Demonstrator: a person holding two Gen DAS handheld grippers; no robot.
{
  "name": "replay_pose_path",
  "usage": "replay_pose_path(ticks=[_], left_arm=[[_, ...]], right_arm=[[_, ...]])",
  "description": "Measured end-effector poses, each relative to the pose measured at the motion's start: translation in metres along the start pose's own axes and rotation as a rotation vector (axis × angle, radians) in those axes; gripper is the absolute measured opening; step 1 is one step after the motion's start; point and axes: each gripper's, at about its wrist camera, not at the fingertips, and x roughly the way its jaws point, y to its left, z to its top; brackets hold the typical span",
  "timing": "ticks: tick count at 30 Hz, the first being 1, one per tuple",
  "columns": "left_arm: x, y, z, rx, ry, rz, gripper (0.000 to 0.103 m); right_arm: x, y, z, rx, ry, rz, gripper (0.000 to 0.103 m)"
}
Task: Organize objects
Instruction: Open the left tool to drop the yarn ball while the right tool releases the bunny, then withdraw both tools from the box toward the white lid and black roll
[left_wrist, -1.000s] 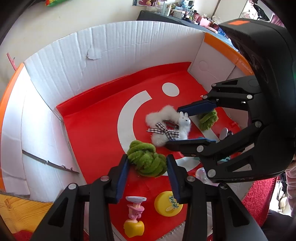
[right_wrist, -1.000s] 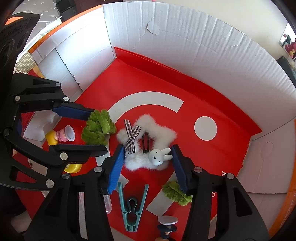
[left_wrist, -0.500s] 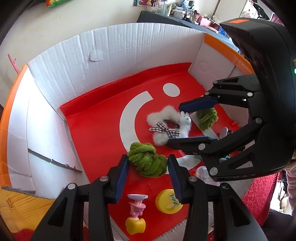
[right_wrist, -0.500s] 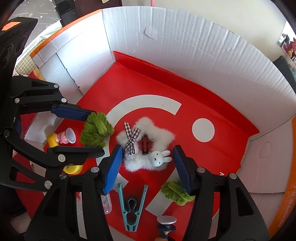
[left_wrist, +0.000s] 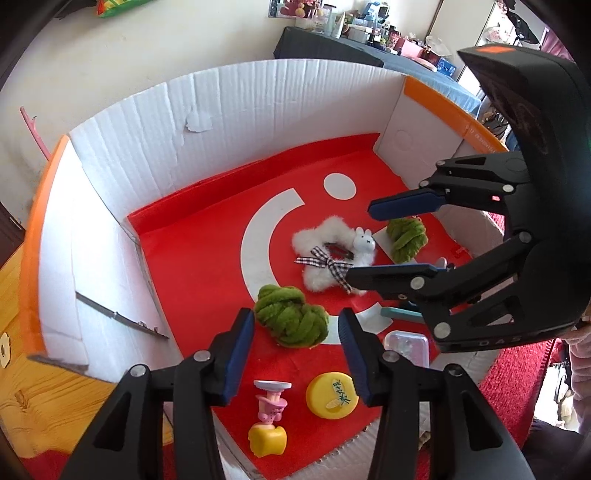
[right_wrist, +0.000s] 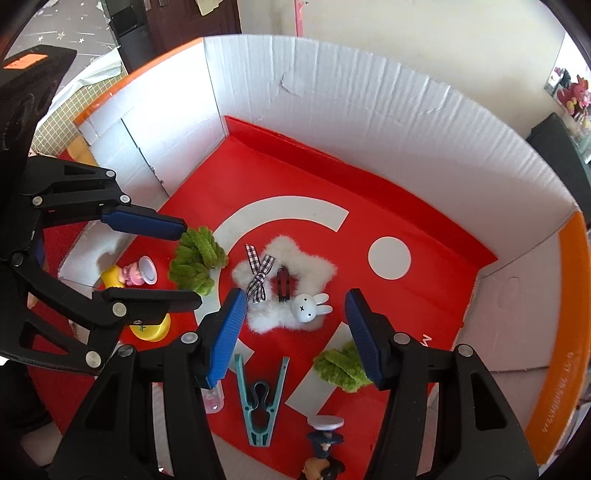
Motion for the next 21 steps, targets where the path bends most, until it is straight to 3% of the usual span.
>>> replay_pose_path(ticks=[7, 10, 21], left_arm=[[-0.014, -0.006, -0.002, 0.001, -0.027, 0.016, 0.051], [-0.022, -0.01, -0.005, 0.0, -0.043, 0.018, 0.052], [-0.047, -0.021, -0.018, -0.028, -0.112, 0.026, 0.053]], right_arm=[[-0.019, -0.004, -0.004, 0.001, -0.043, -0.011, 0.055], [-0.032, 0.005, -0.025, 0.002, -0.063, -0.016, 0.055], [-0.059, 0.034, -0.025, 0.027, -0.151, -0.037, 0.06]])
